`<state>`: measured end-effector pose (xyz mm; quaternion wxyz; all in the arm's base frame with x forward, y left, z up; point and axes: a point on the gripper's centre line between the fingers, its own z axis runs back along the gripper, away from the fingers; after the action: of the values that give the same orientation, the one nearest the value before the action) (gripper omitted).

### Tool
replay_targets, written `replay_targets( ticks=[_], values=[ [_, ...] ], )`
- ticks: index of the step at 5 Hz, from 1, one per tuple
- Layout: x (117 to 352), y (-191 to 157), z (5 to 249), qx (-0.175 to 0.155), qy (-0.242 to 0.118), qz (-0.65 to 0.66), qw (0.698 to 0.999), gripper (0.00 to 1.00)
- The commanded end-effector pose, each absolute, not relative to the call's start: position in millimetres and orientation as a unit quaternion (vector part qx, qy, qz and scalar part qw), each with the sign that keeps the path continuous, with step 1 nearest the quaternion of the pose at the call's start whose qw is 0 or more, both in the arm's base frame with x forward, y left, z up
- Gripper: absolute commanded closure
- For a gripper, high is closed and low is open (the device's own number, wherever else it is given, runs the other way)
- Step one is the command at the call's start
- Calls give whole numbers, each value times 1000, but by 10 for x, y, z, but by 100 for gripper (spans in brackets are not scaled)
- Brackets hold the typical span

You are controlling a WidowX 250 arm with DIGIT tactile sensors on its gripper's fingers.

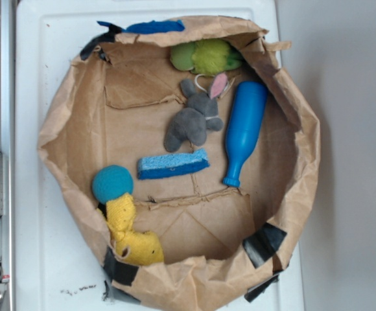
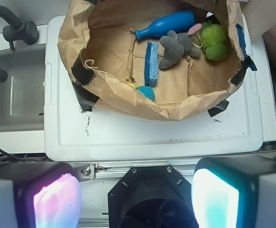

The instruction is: Grab the blue sponge.

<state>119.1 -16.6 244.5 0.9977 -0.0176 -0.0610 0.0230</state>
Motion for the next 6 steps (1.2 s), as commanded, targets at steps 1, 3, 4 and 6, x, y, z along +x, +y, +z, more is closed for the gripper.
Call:
replay_targets(
  ticks=[1, 3, 4, 6],
  values=[
    [1191, -166, 2445, -18, -61, 23, 998, 0],
    [2192, -190, 2344, -15, -66, 68, 995, 0],
    [2644, -71, 2241, -21, -72, 57, 996, 0],
    [2714, -26, 2105, -27, -73, 6, 997, 0]
  ],
)
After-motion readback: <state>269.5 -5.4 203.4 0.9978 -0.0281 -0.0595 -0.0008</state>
